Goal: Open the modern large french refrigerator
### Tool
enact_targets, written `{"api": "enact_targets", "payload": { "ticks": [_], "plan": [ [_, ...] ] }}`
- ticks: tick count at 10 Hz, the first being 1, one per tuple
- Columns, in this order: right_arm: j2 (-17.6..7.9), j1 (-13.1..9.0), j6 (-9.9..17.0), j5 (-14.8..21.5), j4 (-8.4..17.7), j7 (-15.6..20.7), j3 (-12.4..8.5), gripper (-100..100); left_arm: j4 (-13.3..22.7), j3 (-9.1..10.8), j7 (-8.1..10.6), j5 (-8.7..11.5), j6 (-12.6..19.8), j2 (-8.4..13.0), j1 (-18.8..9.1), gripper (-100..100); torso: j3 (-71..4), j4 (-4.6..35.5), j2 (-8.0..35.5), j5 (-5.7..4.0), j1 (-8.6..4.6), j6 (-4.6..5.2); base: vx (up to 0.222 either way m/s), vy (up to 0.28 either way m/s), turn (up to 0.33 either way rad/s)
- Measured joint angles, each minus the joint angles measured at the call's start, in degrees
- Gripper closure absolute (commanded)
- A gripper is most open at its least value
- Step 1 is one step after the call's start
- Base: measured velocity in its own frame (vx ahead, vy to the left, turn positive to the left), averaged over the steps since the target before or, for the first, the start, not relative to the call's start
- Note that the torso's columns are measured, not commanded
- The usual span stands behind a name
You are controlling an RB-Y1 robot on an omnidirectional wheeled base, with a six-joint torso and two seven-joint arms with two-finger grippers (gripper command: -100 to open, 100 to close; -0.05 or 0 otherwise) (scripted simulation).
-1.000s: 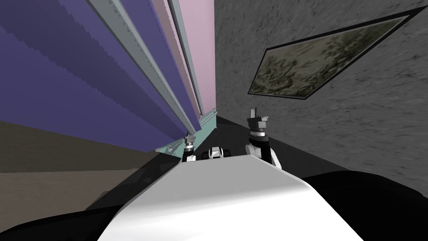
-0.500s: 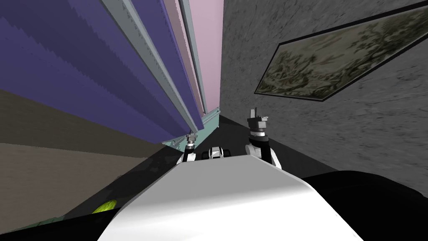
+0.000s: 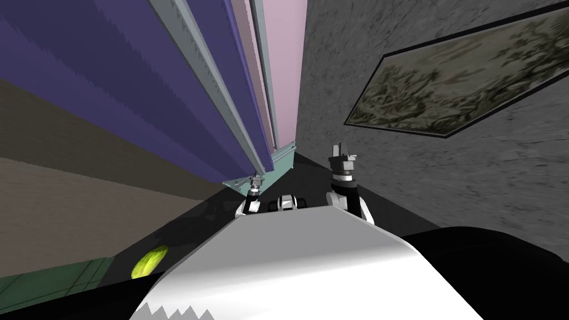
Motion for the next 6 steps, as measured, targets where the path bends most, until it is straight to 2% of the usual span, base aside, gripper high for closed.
{"api": "enact_targets", "payload": {
  "ticks": [1,2,3,6],
  "plan": [
    [0.0,0.01,0.0,0.0,0.0,0.0,0.0,0,1.36,-0.89,1.51,-1.04,-0.91,0.96,-1.42,100,0.04,-0.01,0.1,-0.03,0.0,-0.18,-0.053,-0.026,0.17],
    [0.0,0.0,0.0,0.0,0.0,0.0,0.0,0,3.11,-1.42,3.22,-1.68,-1.89,1.43,-2.9,100,0.05,0.03,0.08,-0.01,0.04,-0.08,-0.028,-0.007,-0.003],
    [0.0,0.0,0.0,0.0,0.0,0.0,0.0,0,4.05,-1.51,4.35,-1.83,-2.38,1.63,-3.5,100,-0.01,0.04,0.0,-0.01,0.02,0.02,-0.051,-0.009,0.228],
    [0.0,0.01,0.0,0.0,0.0,0.0,0.0,0,7.72,-3.88,9.21,-4.71,-4.77,3.88,-7.7,100,0.21,0.07,0.39,-0.02,0.04,-0.23,-0.076,-0.019,0.219]
  ]
}}
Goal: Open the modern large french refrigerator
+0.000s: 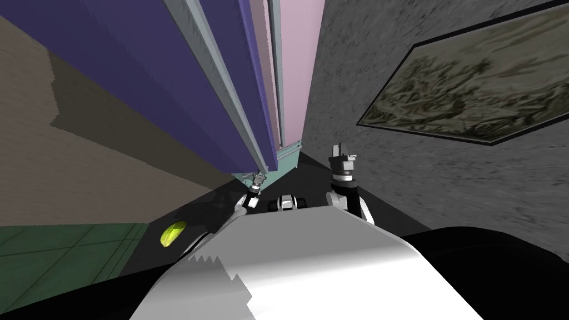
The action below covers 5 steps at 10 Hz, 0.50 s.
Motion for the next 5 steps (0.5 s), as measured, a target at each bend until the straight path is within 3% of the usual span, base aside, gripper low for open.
{"api": "enact_targets", "payload": {
  "ticks": [1,5],
  "plan": [
    [0.0,-0.01,0.0,0.0,0.0,0.0,0.0,0,2.04,-0.59,1.69,-0.69,-1.14,0.43,-1.67,100,-0.01,0.05,-0.07,0.01,0.0,0.17,-0.037,0.006,-0.006],
    [0.0,-0.01,0.0,0.0,0.0,0.0,0.0,0,7.03,-2.42,7.37,-2.86,-3.82,1.96,-5.89,100,-0.14,0.08,-0.22,-0.04,-0.04,0.18,-0.043,-0.005,0.158]
  ]
}}
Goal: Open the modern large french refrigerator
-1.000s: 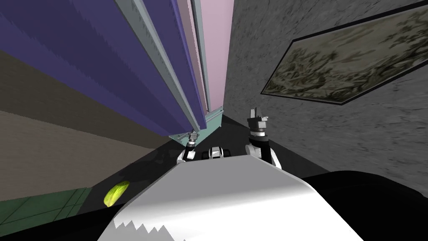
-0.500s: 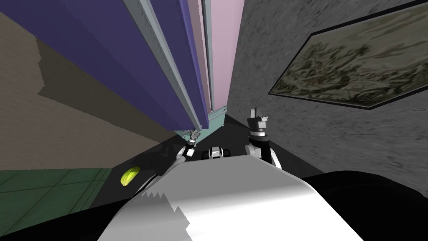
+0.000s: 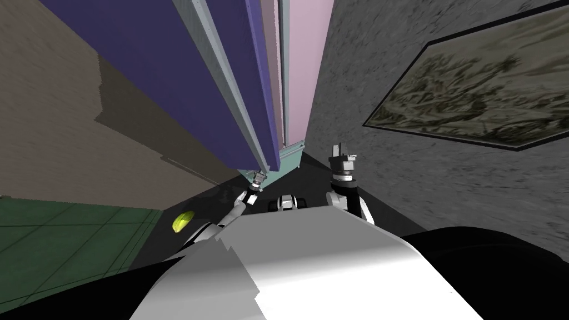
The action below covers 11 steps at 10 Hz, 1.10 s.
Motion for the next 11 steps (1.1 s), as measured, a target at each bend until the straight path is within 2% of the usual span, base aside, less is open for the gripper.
{"api": "enact_targets", "payload": {
  "ticks": [1,3,5,6,7,9,10,11],
  "plan": [
    [0.0,0.01,0.0,0.0,0.0,0.0,0.0,0,2.42,-0.85,1.42,-1.06,-1.55,0.5,-1.97,100,0.08,-0.11,0.13,0.05,0.12,-0.21,-0.062,-0.016,0.173],
    [0.0,0.0,0.0,0.0,0.0,0.0,0.0,0,3.59,-1.56,4.26,-1.89,-2.36,1.54,-3.27,100,0.07,0.03,0.11,0.04,0.1,-0.04,-0.048,0.0,0.134],
    [0.0,0.0,0.0,0.0,0.0,0.0,0.0,0,6.99,-3.08,7.3,-3.65,-4.45,2.55,-6.36,100,0.09,0.03,0.14,0.04,0.2,-0.17,-0.046,-0.007,0.086],
    [0.0,0.0,0.0,0.0,0.0,0.0,0.0,0,7.79,-3.22,8.42,-3.85,-4.8,2.76,-6.86,100,0.02,0.05,0.03,0.02,0.11,-0.07,-0.009,0.006,0.01],
    [0.0,0.0,0.0,0.0,0.0,0.0,0.0,0,7.97,-3.22,8.62,-3.87,-4.74,2.84,-6.79,100,-0.03,-0.04,-0.06,0.04,0.14,-0.13,0.061,0.025,0.161],
    [0.0,0.01,0.0,0.0,0.0,0.0,0.0,0,8.55,-4.54,9.25,-4.84,-8.12,4.1,-6.05,100,-0.14,-0.1,-0.26,0.13,0.52,-0.32,0.055,0.015,0.062],
    [0.0,0.0,0.0,0.0,0.0,0.0,0.0,0,7.4,-4.72,9.4,-4.96,-8.15,4.52,-5.35,100,-0.14,-0.05,-0.24,0.1,0.5,-0.26,0.07,0.025,0.111],
    [0.0,0.02,0.0,0.0,0.0,0.0,-0.01,0,5.36,-5.37,9.8,-5.45,-8.59,5.81,-4.11,100,-0.11,-0.05,-0.17,0.09,0.6,-0.46,0.074,0.024,0.123]
  ]
}}
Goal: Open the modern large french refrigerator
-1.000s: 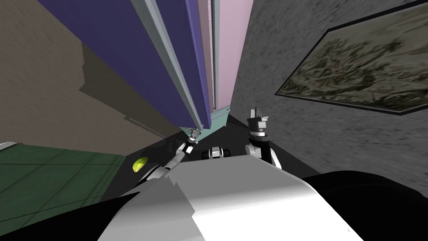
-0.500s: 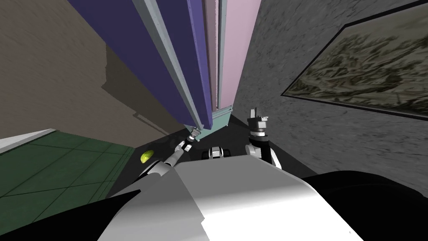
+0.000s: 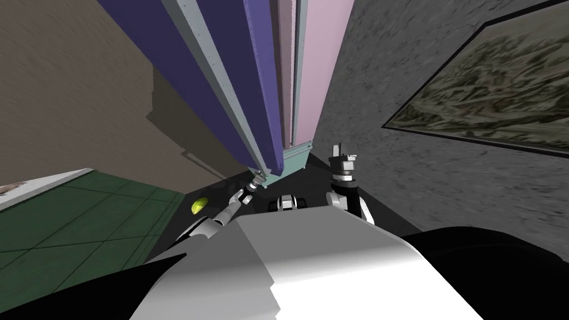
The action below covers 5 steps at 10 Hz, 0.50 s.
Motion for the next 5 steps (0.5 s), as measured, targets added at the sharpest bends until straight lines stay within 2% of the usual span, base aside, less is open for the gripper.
{"api": "enact_targets", "payload": {
  "ticks": [3,5],
  "plan": [
    [0.0,-0.01,0.0,0.0,0.0,0.0,0.0,0,-3.29,-2.02,0.76,-1.53,-3.05,2.21,2.53,100,-0.04,0.09,-0.04,0.0,0.08,0.08,0.096,0.029,0.145],
    [0.0,-0.01,0.0,0.0,0.0,0.0,0.0,0,-4.45,-3.31,1.64,-2.5,-6.42,4.33,4.13,100,-0.07,0.15,-0.07,0.0,0.13,0.08,0.096,0.033,0.124]
  ]
}}
